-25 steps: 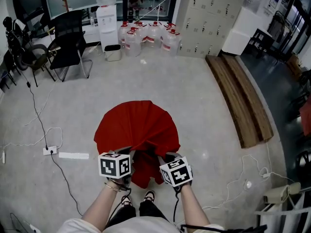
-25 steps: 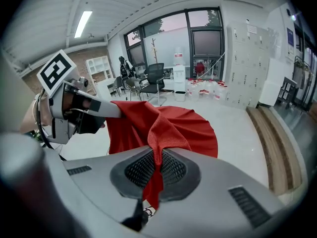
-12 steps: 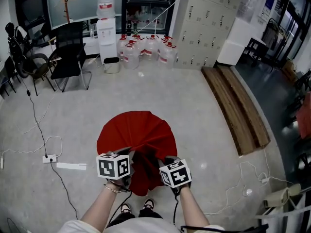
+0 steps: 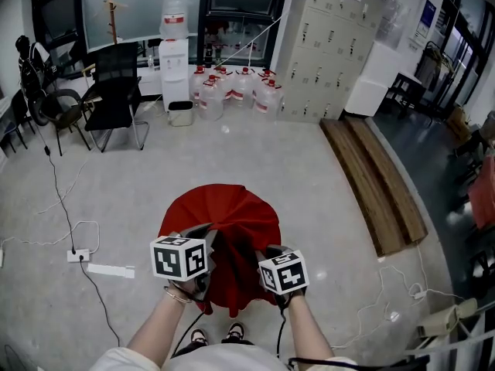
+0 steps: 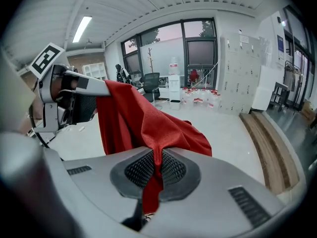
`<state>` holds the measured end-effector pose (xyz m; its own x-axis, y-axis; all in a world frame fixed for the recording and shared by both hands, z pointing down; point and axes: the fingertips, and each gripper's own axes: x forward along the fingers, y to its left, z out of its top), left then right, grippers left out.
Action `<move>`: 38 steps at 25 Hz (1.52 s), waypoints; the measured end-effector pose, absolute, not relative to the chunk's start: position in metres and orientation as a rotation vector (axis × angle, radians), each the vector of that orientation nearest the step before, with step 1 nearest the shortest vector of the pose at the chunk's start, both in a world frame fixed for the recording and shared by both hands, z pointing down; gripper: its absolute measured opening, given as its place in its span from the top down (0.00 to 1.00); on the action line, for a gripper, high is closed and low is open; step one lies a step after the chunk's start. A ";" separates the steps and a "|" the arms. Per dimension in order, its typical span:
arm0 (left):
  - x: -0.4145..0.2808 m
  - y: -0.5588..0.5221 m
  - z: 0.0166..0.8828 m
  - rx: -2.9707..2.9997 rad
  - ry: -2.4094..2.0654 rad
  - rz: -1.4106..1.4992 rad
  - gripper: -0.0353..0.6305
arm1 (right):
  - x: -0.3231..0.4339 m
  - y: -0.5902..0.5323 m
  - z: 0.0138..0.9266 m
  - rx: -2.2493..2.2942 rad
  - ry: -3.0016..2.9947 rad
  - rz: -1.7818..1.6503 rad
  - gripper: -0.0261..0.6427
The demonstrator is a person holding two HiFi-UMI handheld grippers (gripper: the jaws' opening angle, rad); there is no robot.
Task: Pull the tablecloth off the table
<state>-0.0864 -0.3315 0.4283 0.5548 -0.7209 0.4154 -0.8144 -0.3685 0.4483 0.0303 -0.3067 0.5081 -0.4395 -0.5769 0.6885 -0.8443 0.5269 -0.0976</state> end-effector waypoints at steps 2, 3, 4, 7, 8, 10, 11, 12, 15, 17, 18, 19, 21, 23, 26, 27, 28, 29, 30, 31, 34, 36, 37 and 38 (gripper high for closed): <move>-0.092 -0.332 0.420 2.179 -1.234 0.179 0.92 | 0.025 -0.308 0.502 1.153 -2.180 0.567 0.92; -0.094 -0.331 0.418 2.182 -1.236 0.175 0.92 | 0.023 -0.309 0.500 1.155 -2.182 0.559 0.92; -0.096 -0.330 0.417 2.186 -1.237 0.172 0.92 | 0.022 -0.309 0.499 1.158 -2.183 0.554 0.92; -0.096 -0.328 0.412 2.200 -1.232 0.162 0.92 | 0.021 -0.309 0.496 1.172 -2.188 0.553 0.92; -0.096 -0.327 0.410 2.207 -1.231 0.159 0.92 | 0.021 -0.309 0.494 1.179 -2.190 0.555 0.92; -0.097 -0.326 0.403 2.225 -1.228 0.152 0.92 | 0.020 -0.309 0.490 1.193 -2.195 0.554 0.92; -0.097 -0.326 0.400 2.235 -1.228 0.147 0.92 | 0.019 -0.309 0.488 1.200 -2.199 0.552 0.92; -0.099 -0.325 0.396 2.245 -1.228 0.142 0.92 | 0.018 -0.309 0.485 1.207 -2.203 0.551 0.92; -0.106 -0.323 0.386 2.269 -1.223 0.131 0.92 | 0.012 -0.306 0.477 1.227 -2.214 0.552 0.92; -0.109 -0.320 0.380 2.283 -1.215 0.125 0.92 | 0.008 -0.303 0.474 1.240 -2.215 0.547 0.92; -0.110 -0.318 0.377 2.293 -1.209 0.122 0.92 | 0.006 -0.302 0.472 1.246 -2.217 0.545 0.92; -0.110 -0.317 0.374 2.303 -1.205 0.118 0.92 | 0.004 -0.301 0.470 1.250 -2.221 0.543 0.92; -0.113 -0.315 0.368 2.324 -1.200 0.113 0.92 | -0.001 -0.299 0.467 1.258 -2.232 0.544 0.92; -0.116 -0.312 0.362 2.343 -1.196 0.108 0.92 | -0.007 -0.296 0.464 1.267 -2.239 0.540 0.92; -0.125 -0.305 0.355 2.360 -1.190 0.094 0.92 | -0.017 -0.291 0.459 1.276 -2.245 0.520 0.92; -0.128 -0.303 0.353 2.364 -1.189 0.088 0.92 | -0.021 -0.289 0.457 1.277 -2.247 0.511 0.92; -0.130 -0.301 0.350 2.368 -1.188 0.083 0.92 | -0.024 -0.288 0.455 1.279 -2.248 0.502 0.92; -0.132 -0.300 0.348 2.371 -1.187 0.078 0.92 | -0.027 -0.287 0.453 1.282 -2.248 0.494 0.92; -0.133 -0.298 0.345 2.376 -1.183 0.075 0.92 | -0.029 -0.286 0.451 1.286 -2.247 0.487 0.92; -0.134 -0.297 0.343 2.382 -1.176 0.073 0.92 | -0.031 -0.285 0.450 1.290 -2.245 0.482 0.92; -0.133 -0.290 0.335 2.415 -1.148 0.071 0.92 | -0.036 -0.279 0.448 1.307 -2.243 0.476 0.92; -0.131 -0.285 0.327 2.448 -1.126 0.067 0.92 | -0.037 -0.275 0.445 1.325 -2.249 0.474 0.92; -0.129 -0.283 0.321 2.466 -1.115 0.065 0.92 | -0.037 -0.273 0.442 1.335 -2.253 0.474 0.92; -0.126 -0.280 0.316 2.484 -1.102 0.063 0.92 | -0.036 -0.270 0.439 1.348 -2.257 0.473 0.92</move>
